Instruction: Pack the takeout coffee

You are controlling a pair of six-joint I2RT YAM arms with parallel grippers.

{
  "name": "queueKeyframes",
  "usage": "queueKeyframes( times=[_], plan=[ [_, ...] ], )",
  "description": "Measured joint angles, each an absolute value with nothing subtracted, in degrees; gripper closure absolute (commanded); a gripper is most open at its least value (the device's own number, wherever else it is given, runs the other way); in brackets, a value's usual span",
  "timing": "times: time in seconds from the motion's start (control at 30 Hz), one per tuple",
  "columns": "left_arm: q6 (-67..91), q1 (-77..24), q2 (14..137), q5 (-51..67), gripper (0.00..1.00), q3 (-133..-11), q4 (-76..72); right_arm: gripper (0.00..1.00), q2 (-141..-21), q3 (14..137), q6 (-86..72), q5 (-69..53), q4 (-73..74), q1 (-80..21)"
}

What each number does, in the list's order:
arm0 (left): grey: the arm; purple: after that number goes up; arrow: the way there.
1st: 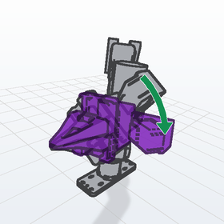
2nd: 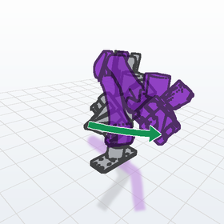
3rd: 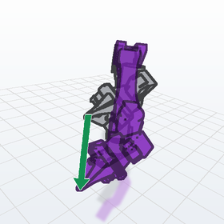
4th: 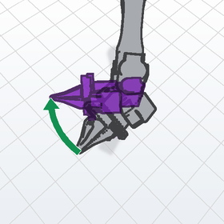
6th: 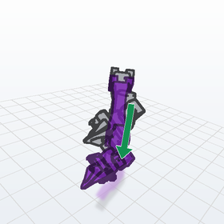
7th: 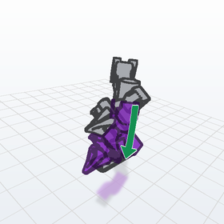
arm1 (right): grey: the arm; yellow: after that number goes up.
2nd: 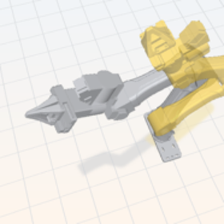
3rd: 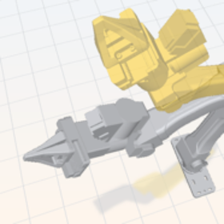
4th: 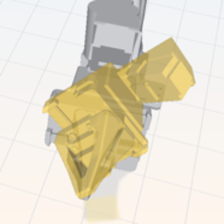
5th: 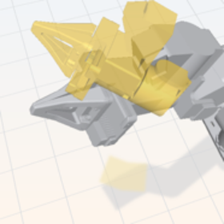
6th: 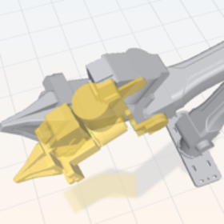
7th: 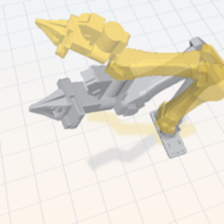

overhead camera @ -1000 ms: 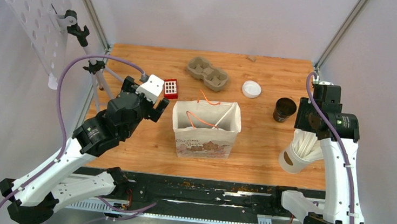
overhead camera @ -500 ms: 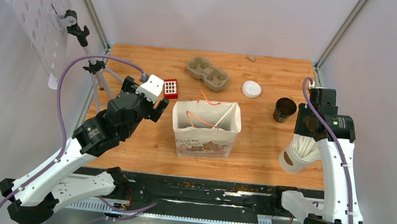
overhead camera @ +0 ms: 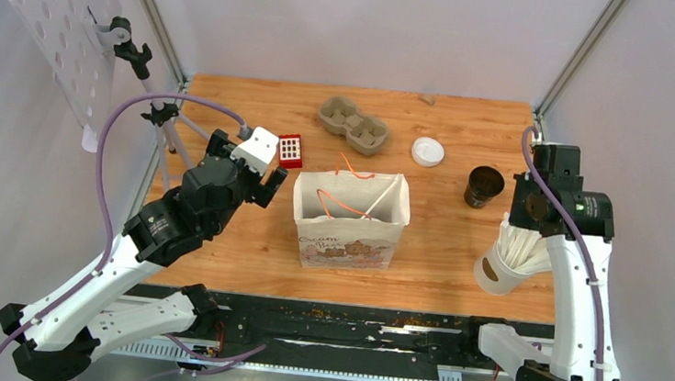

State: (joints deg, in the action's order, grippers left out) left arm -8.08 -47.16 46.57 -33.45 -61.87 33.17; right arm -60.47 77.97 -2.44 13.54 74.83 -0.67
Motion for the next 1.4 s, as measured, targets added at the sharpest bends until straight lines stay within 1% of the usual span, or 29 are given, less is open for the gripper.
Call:
queueKeyframes(
  times=[0.17, 0.37, 0.6, 0.67, 0.77, 0.83, 0.97, 1.17, 1.23, 1.4],
  plan=[
    [-8.05, -47.16, 46.57, -33.43, 0.0, -61.87, 33.17, 0.98, -62.26, 89.73, -2.35, 15.22, 80.73, -0.67],
    [-8.08, -47.16, 46.59, -33.06, 0.0, -61.87, 33.15, 0.97, -66.32, 109.38, -1.91, 16.82, 87.55, -0.67],
    [-8.08, -47.16, 46.59, -32.84, 0.0, -61.98, 33.15, 0.98, -70.61, 128.84, -4.47, 16.73, 89.12, -0.67],
    [-8.08, -47.16, 46.59, -32.8, 0.0, -62.04, 33.15, 0.97, -70.63, 131.66, -5.72, 15.9, 88.42, -0.67],
    [-8.08, -47.16, 46.59, -32.82, 0.0, -62.24, 33.1, 0.97, -68.58, 131.81, -8.23, 13.28, 86.11, -0.67],
    [-8.08, -47.16, 46.57, -32.82, 0.0, -62.35, 33.08, 0.97, -66.41, 129.38, -10.28, 10.33, 82.85, -0.67],
    [-8.1, -47.16, 46.63, -32.8, 0.0, -62.48, 33.08, 0.97, -61.23, 121.84, -15.62, 1.17, 77.43, -0.67],
    [-8.08, -47.16, 47.29, -32.45, 0.0, -63.4, 32.93, 0.98, -55.53, 106.59, -25.74, -13.76, 69.06, -0.67],
    [-8.05, -47.16, 47.37, -32.21, 0.0, -63.4, 32.88, 0.98, -54.81, 103.02, -28.64, -17.45, 67.2, -0.67],
    [-7.92, -47.16, 47.4, -31.77, 0.0, -63.4, 32.88, 0.97, -53.93, 98.52, -33.15, -23.4, 64.27, -0.67]
  ],
)
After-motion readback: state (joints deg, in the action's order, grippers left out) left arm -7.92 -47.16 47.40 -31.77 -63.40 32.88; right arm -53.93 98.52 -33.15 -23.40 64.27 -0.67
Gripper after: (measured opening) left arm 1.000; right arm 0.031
